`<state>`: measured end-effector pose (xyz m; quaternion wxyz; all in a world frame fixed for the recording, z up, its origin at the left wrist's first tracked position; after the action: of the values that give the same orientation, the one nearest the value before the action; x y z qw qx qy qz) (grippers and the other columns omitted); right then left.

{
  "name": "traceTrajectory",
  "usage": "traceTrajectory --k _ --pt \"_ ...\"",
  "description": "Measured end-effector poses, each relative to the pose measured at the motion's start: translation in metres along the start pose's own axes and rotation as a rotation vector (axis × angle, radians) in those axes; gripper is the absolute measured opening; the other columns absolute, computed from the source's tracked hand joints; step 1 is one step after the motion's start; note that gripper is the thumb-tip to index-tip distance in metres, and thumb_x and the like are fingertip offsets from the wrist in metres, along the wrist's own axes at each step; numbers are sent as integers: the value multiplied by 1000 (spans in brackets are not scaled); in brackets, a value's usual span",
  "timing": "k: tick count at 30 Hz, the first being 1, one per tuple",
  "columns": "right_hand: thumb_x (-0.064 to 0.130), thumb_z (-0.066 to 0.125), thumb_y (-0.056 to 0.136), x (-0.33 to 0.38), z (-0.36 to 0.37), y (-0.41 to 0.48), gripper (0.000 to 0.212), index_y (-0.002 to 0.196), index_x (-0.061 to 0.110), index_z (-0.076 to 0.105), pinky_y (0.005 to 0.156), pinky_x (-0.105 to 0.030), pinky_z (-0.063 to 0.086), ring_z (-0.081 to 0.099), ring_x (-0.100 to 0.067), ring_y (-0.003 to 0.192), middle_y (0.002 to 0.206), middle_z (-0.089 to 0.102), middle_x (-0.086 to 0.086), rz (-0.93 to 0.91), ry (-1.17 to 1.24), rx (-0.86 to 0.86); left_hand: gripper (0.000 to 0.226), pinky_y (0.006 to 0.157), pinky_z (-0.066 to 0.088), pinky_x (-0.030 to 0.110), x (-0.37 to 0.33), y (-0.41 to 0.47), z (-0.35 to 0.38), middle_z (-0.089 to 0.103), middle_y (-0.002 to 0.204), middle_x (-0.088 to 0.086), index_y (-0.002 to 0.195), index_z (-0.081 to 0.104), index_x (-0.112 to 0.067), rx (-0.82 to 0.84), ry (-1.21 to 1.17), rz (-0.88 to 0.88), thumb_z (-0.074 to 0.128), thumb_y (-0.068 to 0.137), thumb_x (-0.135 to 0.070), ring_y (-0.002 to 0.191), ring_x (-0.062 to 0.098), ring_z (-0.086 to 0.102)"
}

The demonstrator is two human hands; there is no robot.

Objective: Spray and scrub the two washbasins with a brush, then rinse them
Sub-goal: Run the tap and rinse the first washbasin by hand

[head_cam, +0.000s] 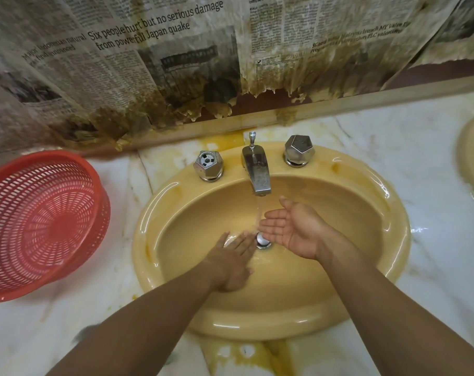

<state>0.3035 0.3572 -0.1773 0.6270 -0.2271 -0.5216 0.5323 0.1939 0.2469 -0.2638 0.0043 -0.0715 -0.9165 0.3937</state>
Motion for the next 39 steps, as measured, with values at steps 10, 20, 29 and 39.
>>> traceTrajectory --k 10,20,29,39 --pt "43 43 107 1 15 -2 64 138 -13 43 103 -47 51 60 -45 121 133 56 -36 -45 288 105 66 121 -23 48 73 -10 -45 -35 159 -5 156 -26 -16 -154 783 -95 12 109 -43 155 12 -24" --pt "30 36 111 -8 -4 -5 51 122 -16 55 79 -46 63 70 -47 101 116 67 -36 -60 470 134 69 124 -18 47 75 -17 -57 -44 155 7 146 -37 -5 -261 900 -139 11 107 -37 151 21 -33" --pt "25 42 109 -24 -16 8 46 122 -17 57 85 -50 60 69 -46 108 116 68 -33 -27 469 38 70 120 -24 50 87 -23 -64 -45 157 12 149 -36 -1 -294 980 -112 10 106 -33 148 26 -37" --pt "22 42 109 -26 -5 11 45 122 -19 56 85 -51 60 68 -48 108 119 65 -36 -27 455 55 70 123 -21 44 79 -25 -60 -42 159 8 154 -29 -6 -266 844 -93 15 107 -30 150 20 -33"
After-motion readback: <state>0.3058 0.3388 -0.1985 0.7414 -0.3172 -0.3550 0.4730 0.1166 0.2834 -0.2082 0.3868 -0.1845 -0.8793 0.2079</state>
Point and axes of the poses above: each hand's wrist, its own y-axis towards the middle knuckle, its own z-axis out of the palm, x = y × z, the point moved 6 cm from there along y, towards the middle knuckle
